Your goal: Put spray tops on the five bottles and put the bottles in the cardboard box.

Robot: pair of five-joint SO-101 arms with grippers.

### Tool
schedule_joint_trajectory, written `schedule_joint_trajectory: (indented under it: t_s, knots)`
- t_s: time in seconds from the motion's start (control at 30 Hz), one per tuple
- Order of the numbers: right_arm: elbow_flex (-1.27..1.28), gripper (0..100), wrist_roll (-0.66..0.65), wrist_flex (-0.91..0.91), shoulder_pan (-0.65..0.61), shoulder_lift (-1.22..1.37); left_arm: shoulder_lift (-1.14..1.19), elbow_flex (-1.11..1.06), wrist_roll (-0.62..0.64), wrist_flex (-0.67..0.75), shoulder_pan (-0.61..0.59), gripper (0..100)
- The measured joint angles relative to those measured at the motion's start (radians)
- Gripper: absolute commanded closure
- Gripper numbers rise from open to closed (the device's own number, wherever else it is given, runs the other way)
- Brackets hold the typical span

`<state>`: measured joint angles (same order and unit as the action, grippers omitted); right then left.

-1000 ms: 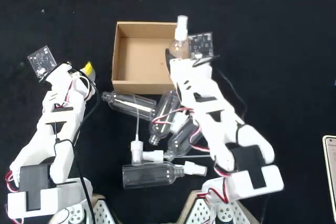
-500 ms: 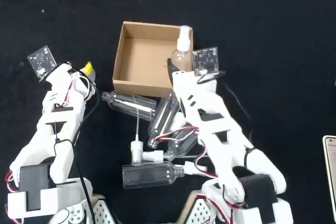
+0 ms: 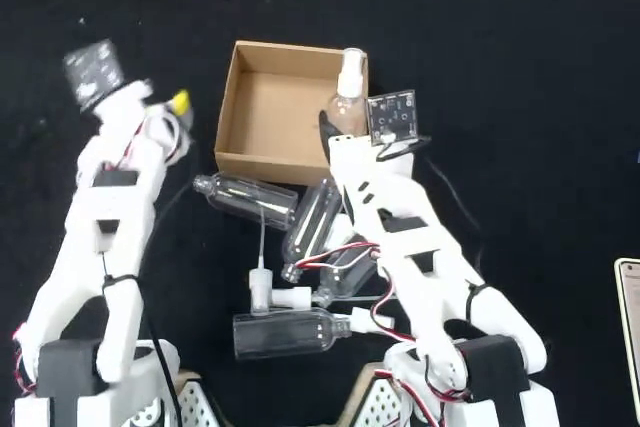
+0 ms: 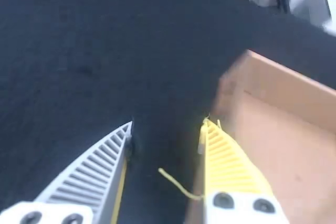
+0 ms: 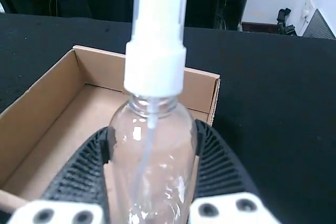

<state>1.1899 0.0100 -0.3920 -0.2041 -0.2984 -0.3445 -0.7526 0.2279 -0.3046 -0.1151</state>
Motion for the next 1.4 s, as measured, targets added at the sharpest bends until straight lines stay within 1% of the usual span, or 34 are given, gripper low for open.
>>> schedule_joint_trajectory:
  t_s: [0.1,0.17,0.27,0.37,0.57,0.63,0.73,0.77,0.87,1.0,1.07,1.23,1.3,1.4]
  knots:
    - [0.000,98.8,0.000,0.000,0.000,0.000,0.023,0.137,-0.038,-0.153,0.063,78]
    - [0.000,98.8,0.000,0.000,0.000,0.000,0.084,0.207,-0.081,-0.203,0.106,78]
    - [0.000,98.8,0.000,0.000,0.000,0.000,0.203,0.269,-0.123,-0.227,0.135,78]
    - [0.000,98.8,0.000,0.000,0.000,0.000,0.308,0.301,-0.133,-0.233,0.138,78]
    - [0.000,98.8,0.000,0.000,0.000,0.000,0.376,0.307,-0.195,-0.233,0.149,78]
    - [0.000,98.8,0.000,0.000,0.000,0.000,0.376,0.307,-0.204,-0.233,0.152,82]
    - [0.000,98.8,0.000,0.000,0.000,0.000,0.376,0.301,-0.207,-0.233,0.158,95]
    - [0.000,98.8,0.000,0.000,0.000,0.000,0.376,0.292,-0.207,-0.233,0.164,98]
    - [0.000,98.8,0.000,0.000,0.000,0.000,0.376,0.261,-0.210,-0.233,0.183,93]
    - [0.000,98.8,0.000,0.000,0.000,0.000,0.374,0.232,-0.207,-0.236,0.192,93]
    - [0.000,98.8,0.000,0.000,0.000,0.000,0.371,0.230,-0.206,-0.270,0.192,93]
    - [0.000,98.8,0.000,0.000,0.000,0.000,0.285,0.229,-0.206,-0.427,0.195,93]
    - [0.000,98.8,0.000,0.000,0.000,0.000,0.239,0.227,-0.206,-0.466,0.195,93]
    - [0.000,98.8,0.000,0.000,0.000,0.000,0.186,0.187,-0.206,-0.477,0.196,93]
